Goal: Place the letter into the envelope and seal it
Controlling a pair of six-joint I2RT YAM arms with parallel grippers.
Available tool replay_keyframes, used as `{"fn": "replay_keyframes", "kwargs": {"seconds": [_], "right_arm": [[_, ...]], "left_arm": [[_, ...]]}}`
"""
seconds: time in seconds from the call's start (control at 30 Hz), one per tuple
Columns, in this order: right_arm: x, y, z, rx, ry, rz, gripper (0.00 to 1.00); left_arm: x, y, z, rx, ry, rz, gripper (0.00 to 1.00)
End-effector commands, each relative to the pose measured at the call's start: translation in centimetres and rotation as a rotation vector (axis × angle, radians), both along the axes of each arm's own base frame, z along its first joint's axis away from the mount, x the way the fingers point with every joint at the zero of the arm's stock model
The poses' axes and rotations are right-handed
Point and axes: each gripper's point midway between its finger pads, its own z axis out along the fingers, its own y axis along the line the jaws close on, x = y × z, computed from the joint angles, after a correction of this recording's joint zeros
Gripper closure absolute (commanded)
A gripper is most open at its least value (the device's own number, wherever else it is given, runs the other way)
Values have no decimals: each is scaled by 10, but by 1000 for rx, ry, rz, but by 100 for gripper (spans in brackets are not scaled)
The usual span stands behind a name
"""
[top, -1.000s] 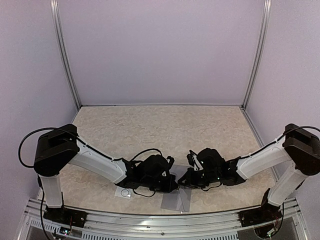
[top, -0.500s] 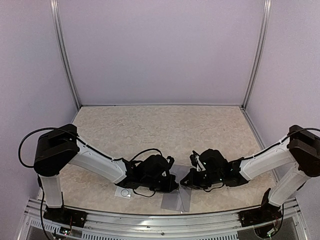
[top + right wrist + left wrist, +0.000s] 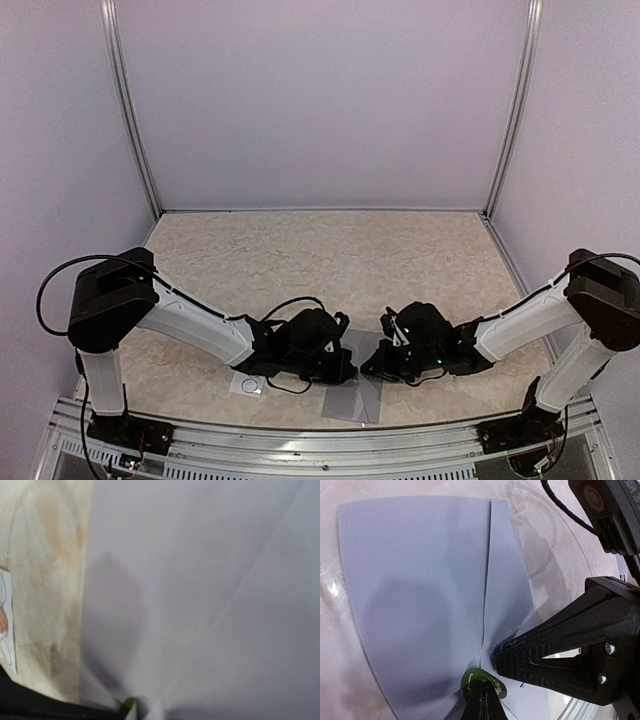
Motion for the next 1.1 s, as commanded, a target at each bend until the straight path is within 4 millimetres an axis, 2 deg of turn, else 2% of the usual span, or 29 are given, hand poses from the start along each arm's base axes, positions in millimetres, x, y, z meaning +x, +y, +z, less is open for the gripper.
{"fn": "replay_keyframes", "kwargs": {"seconds": [0.0,0.37,0.77,0.9,1.07], "right_arm": [[-16,-21,-33,-115,86,-11,100],[-18,-23,-37,-123,98,-12,100],[-17,-25,-38,-130,102,-22,100],[-14,-27,-26,-108,71,-43,100],[-5,-18,6,-41,-12,-29,100]], "left_arm": [[-10,29,-42,181,44,-9,100],[-6,11,-32,138,28,-27,100],[-11,9,-44,151,55,-52,100],[-15,22,-58,200,81,-33,100],[-21,39,-71,244,105,-17,100]]}}
